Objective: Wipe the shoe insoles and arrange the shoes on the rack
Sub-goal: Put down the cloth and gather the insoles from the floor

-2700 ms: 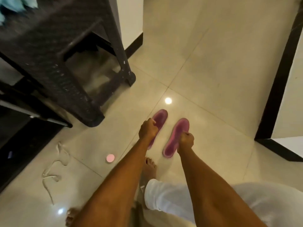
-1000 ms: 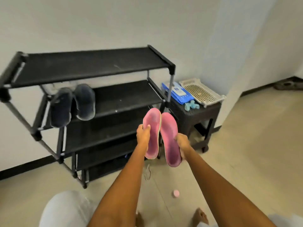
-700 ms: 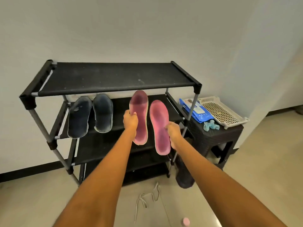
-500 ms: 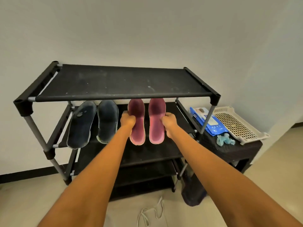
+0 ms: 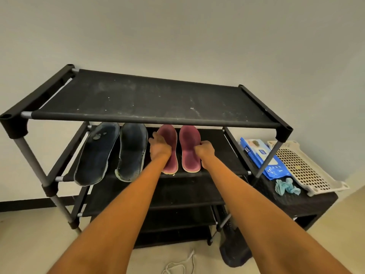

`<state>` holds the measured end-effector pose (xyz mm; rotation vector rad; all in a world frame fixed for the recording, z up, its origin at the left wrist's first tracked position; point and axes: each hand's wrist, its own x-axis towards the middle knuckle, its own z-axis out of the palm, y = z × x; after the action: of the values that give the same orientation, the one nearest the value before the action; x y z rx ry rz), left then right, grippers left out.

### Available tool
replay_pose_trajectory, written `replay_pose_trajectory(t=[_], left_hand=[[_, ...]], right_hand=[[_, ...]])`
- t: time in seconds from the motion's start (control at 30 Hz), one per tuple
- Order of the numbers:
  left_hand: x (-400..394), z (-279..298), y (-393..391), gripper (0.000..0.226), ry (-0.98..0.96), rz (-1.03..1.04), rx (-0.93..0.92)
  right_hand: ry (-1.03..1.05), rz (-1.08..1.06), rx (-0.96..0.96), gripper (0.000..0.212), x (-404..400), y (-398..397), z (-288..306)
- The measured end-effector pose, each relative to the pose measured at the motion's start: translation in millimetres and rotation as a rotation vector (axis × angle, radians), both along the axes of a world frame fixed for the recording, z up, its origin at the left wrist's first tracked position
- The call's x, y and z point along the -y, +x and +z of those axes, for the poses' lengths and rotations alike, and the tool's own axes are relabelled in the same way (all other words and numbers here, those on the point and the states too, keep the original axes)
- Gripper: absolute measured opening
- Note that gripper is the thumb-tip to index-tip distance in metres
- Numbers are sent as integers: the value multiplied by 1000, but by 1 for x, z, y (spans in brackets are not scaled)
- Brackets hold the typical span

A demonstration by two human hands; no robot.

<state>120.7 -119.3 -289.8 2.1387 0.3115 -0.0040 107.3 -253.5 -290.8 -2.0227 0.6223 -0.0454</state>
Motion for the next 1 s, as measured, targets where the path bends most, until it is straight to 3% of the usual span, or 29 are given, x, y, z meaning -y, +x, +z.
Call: replay_pose_trajectory(t=[0.13, 0.33, 0.47, 0.67, 0.83, 0.9, 1.0], left_hand=[[4, 4, -3, 71, 107, -37, 18], [7, 0, -21, 55, 664, -300, 264], [8, -11, -31, 43, 645, -533, 178], [15, -15, -35, 43, 612, -356, 84], [17, -9, -39, 46, 658, -341, 134], [14, -3, -44, 50, 672, -338, 175], [4, 7, -63, 56, 680, -329, 204]], right_hand=[[-28, -7, -16, 35, 1, 1, 3], [-33, -17, -36, 35, 3, -8, 5], [-98, 23, -101, 34, 4, -16, 9], [-121, 66, -72, 34, 2, -19, 12], [-158, 84, 1, 39, 0, -24, 13], [-283, 115, 80, 39, -1, -36, 18], [-688, 302, 193, 39, 0, -61, 28]])
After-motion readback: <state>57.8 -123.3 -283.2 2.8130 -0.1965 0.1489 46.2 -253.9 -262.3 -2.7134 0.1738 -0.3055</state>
